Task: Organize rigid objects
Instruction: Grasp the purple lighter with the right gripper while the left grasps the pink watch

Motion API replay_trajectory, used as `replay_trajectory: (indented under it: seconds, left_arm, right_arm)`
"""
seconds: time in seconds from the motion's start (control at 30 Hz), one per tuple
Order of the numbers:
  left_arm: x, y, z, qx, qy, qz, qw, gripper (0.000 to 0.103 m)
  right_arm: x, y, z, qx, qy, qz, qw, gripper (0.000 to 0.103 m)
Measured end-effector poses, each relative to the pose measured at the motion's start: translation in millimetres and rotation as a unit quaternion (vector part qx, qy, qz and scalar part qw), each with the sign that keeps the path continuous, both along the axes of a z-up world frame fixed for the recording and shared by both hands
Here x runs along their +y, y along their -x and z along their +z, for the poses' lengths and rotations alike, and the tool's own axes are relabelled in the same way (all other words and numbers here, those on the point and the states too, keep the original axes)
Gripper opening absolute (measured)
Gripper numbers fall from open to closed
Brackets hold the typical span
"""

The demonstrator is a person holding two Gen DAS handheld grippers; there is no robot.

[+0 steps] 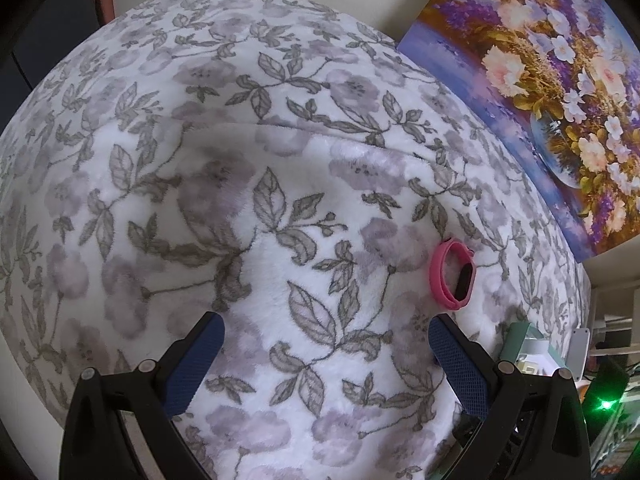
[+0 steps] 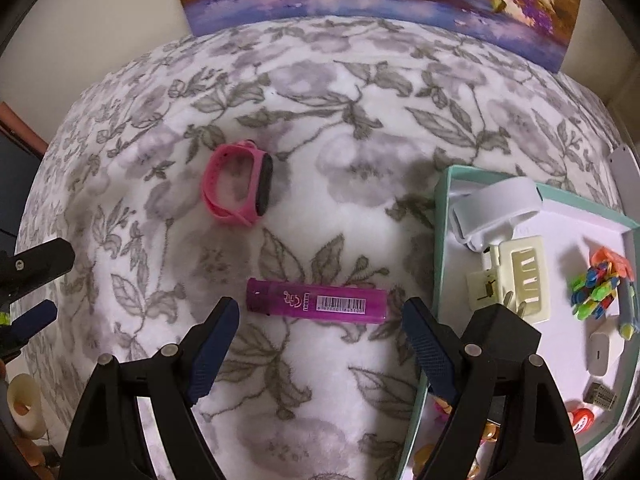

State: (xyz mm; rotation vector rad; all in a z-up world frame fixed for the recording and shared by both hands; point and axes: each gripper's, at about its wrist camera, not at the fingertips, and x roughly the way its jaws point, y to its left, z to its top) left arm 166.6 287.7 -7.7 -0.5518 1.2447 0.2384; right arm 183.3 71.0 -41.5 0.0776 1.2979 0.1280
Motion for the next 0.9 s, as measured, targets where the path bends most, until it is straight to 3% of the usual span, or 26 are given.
replay_trajectory:
  seconds: [0.9]
  left_arm:
    - [-18.7,-23.9,-23.4,0.018,-0.007,-0.019,0.9996,0.103]
  right_arm:
    - [16.3,-10.4,-20.4,0.001,0.033,-0.019,0.999,0.081]
